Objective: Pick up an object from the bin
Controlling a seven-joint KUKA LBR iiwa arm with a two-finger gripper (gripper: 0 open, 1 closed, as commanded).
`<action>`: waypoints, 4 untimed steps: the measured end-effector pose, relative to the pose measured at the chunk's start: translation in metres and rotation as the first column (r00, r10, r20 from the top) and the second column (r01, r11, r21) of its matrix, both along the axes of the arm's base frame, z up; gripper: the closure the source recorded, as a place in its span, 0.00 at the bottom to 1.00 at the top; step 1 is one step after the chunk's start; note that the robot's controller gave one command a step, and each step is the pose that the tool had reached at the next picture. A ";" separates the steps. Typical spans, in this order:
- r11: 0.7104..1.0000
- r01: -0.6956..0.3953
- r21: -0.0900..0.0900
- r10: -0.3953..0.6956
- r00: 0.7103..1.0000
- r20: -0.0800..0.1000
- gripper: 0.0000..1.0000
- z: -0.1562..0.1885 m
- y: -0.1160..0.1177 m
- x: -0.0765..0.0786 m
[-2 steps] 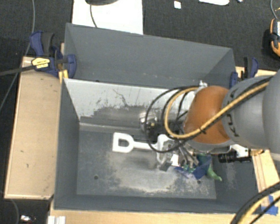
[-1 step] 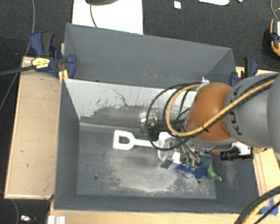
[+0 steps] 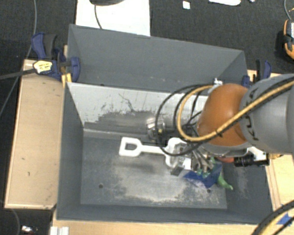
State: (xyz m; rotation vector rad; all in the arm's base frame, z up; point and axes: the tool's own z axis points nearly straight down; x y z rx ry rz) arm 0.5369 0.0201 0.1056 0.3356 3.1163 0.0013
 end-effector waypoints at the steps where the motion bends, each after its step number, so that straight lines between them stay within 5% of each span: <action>1: 1.000 0.000 0.000 0.000 1.000 0.003 1.00 0.023 0.000 0.001; 4: 1.000 -0.013 0.001 0.013 1.000 0.007 1.00 0.086 0.000 0.002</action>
Offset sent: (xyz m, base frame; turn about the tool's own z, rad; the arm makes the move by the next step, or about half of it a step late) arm 0.0008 -0.0002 0.0607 -0.0007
